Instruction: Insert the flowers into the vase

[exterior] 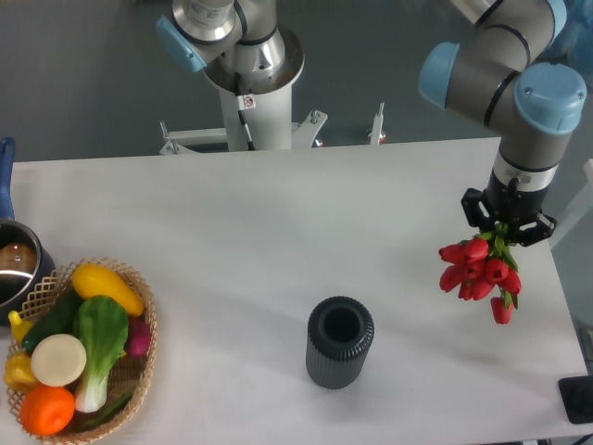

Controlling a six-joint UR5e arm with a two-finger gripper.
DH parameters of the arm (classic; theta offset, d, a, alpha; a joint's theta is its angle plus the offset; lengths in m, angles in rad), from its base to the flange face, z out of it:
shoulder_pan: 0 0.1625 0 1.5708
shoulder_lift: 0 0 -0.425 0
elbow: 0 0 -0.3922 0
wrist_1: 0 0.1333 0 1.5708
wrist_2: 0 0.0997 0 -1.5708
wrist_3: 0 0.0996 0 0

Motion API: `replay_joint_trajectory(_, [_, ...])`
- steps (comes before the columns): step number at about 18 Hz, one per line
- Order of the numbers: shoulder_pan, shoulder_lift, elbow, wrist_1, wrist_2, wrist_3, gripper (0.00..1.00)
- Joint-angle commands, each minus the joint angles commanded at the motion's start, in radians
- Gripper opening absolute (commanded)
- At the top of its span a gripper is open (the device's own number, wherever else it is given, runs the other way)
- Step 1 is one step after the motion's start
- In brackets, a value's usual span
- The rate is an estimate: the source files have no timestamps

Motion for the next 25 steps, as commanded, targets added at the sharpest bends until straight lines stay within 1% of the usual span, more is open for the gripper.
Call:
replay_joint_trajectory(2, [-0.002, 0.021, 0.002, 0.002, -0.04, -0.002, 0.0])
replay_joint_trajectory(7, [0.064, 0.08, -0.002, 0.003, -0.338, -0.026, 0.0])
replay_joint_trajectory(11, [0.075, 0.089, 0.005, 0.017, -0.553, -0.142, 0.0])
replay_joint_trajectory(13, [0.074, 0.089, 0.009, 0.017, -0.664, -0.173, 0.0])
replay_joint_trajectory(16, [0.066, 0.091, 0.017, 0.018, -0.796, -0.231, 0.0])
replay_joint_trajectory(18, [0.06, 0.088, 0.034, 0.04, -0.885, -0.285, 0.0])
replay_joint_trajectory(19, [0.049, 0.086, 0.031, 0.082, -0.941, -0.328, 0.0])
replay_joint_trajectory(20, [0.037, 0.084, 0.023, 0.119, -0.966, -0.354, 0.0])
replay_joint_trajectory(22, [0.02, 0.083, 0.02, 0.179, -0.98, -0.397, 0.0])
replay_joint_trajectory(23, [0.009, 0.081, 0.02, 0.199, -1.005, -0.406, 0.0])
replay_joint_trajectory(25, [0.005, 0.072, 0.02, 0.21, -1.092, -0.405, 0.0])
